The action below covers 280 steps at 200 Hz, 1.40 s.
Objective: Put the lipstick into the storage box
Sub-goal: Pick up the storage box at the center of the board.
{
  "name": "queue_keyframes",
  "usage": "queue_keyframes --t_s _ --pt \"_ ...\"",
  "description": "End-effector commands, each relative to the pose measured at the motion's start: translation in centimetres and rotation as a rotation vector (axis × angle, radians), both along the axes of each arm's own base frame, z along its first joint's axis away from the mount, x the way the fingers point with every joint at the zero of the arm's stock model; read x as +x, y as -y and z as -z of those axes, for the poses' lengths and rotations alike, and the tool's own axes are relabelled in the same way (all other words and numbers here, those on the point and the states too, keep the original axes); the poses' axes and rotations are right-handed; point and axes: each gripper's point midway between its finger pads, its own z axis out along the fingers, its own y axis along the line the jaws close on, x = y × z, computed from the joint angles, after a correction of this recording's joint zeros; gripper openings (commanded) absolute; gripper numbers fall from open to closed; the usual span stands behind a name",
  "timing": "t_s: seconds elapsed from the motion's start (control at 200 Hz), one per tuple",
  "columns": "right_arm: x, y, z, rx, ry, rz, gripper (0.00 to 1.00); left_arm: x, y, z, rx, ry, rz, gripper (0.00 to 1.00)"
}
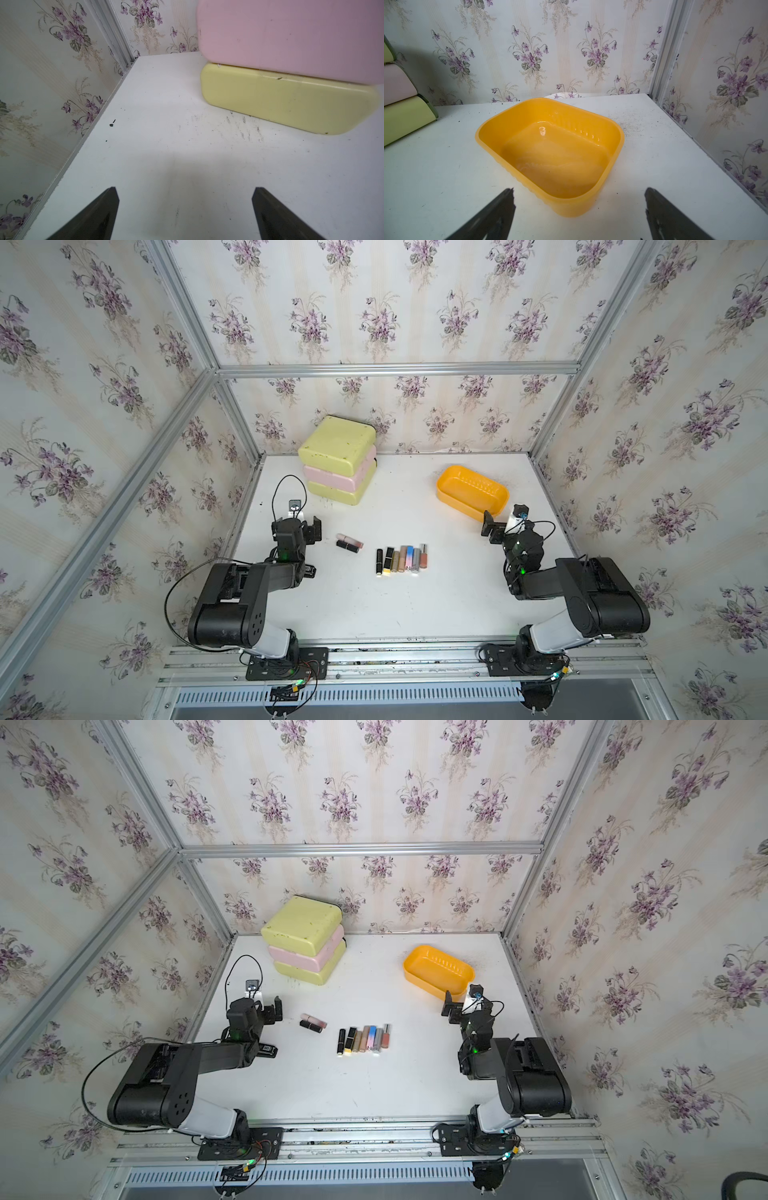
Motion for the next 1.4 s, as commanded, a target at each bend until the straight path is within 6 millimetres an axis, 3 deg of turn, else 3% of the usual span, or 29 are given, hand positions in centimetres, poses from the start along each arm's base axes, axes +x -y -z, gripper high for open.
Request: queue_keyframes --t_s 0.0,0.635,0.764,0.789,0.849,0.879,0.954,0.999,1.119,1.199,1.279,1.394 --pt "0.0 0.1 -0.2 0.004 0.004 0.01 1.0 0.2 0.1 -0.5 -0.008 0.021 0.001 1.0" --pt "0.0 0.2 -0.2 0.004 0.006 0.011 1.0 0.1 0.0 -0.6 -0.007 0.027 0.0 1.0" --pt "0.7 1.7 -1.9 0.024 -0.043 0.112 1.0 -0.4 -0.4 -1.1 -0.004 0.053 -0.031 1.0" --pt "1.2 2.4 -2.9 0.046 -0.04 0.155 1.0 -0.6 -0.3 -1.2 -0.004 0.058 -0.027 1.0" --pt "1.8 5.8 -2.9 0.214 -0.183 0.406 1.0 -0.9 0.1 -1.6 -0.004 0.078 -0.003 1.0" --pt "2.1 6.4 -2.4 0.265 -0.273 0.453 1.0 -0.9 0.2 -1.7 0.001 0.084 0.001 1.0" --pt "3.8 5.6 -1.7 0.283 -0.455 0.41 1.0 -0.9 0.2 -2.1 0.024 0.064 -0.019 1.0" --pt "4.5 5.2 -1.1 0.289 -0.531 0.396 0.99 -0.4 -0.5 -4.1 0.023 0.049 -0.067 1.0" --pt "6.1 4.4 0.2 0.357 -0.7 0.356 0.97 0.7 -1.1 -7.1 0.006 -0.086 -0.12 1.0" --pt "6.9 4.2 0.3 0.418 -0.741 0.342 0.97 0.0 -1.5 -8.3 -0.02 -0.131 -0.163 1.0" --pt "7.5 4.1 0.8 0.467 -0.787 0.338 0.96 -0.8 -0.8 -9.4 -0.078 -0.157 -0.149 1.0" --pt "8.2 3.7 2.9 0.493 -0.873 0.335 0.93 -1.2 1.9 -9.9 -0.199 -0.231 -0.035 1.0"
